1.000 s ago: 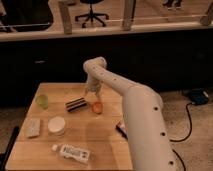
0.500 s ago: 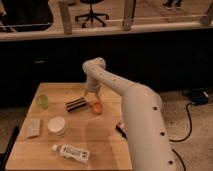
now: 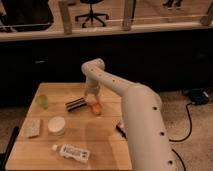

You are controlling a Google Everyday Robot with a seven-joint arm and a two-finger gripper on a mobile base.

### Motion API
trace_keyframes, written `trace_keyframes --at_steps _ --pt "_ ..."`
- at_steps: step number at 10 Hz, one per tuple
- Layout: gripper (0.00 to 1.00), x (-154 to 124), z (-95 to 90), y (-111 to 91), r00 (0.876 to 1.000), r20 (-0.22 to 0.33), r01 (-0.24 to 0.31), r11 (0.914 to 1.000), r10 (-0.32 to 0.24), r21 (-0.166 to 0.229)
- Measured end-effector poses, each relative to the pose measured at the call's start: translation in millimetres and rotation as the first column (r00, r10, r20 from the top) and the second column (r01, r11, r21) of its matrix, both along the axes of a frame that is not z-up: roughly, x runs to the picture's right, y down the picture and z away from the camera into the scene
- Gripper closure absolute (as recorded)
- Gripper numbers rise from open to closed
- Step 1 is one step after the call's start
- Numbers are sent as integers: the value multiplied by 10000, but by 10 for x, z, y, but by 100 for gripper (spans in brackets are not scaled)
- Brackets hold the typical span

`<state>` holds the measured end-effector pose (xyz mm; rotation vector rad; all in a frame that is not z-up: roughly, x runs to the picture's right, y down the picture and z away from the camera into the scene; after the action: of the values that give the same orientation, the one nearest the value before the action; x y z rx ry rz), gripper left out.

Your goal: Place apple in paper cup

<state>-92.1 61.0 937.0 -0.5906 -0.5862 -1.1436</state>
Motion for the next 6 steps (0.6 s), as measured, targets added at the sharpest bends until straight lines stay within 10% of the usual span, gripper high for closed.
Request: trace_keyframes --at_steps 6 --pt "20 241 8 -76 9953 -648 -724 9974 719 -65"
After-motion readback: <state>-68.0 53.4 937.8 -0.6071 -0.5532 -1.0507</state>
